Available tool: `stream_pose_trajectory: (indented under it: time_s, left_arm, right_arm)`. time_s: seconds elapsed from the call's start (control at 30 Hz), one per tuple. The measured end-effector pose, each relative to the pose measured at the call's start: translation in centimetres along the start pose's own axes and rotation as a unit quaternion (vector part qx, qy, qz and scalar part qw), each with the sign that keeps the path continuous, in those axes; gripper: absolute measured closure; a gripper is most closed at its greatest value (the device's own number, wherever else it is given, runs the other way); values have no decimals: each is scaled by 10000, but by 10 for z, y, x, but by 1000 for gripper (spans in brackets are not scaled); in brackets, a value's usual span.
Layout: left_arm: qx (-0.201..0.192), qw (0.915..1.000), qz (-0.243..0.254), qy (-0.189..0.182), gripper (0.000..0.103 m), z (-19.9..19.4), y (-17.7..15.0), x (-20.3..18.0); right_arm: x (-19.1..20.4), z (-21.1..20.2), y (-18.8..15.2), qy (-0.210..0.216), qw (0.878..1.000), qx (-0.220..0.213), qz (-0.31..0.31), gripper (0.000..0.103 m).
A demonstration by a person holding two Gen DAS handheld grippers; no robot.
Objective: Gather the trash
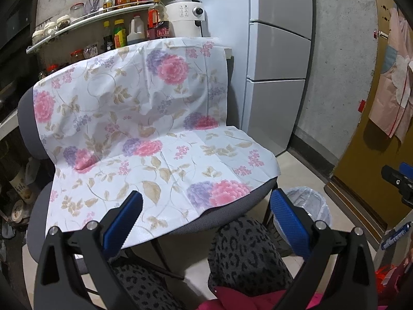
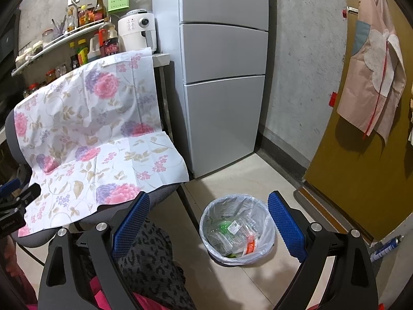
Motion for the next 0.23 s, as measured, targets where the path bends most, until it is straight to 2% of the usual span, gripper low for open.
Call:
stream_pose_trajectory:
  time_s: [0.23]
  left_arm:
    - [360, 9984, -415, 137, 6, 35, 9, 32]
  right_arm:
    - [16, 21, 4, 111, 9998, 149, 75, 11]
Point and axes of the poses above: each gripper's, at about its wrist camera, not at the fingertips, and z roughly the way its jaws point, x to its left, y to its top, the point moved 2 cm from there along z, roughly the way its jaws point, and after that the axes turned 8 degrees about x, right-handed, at the moved point
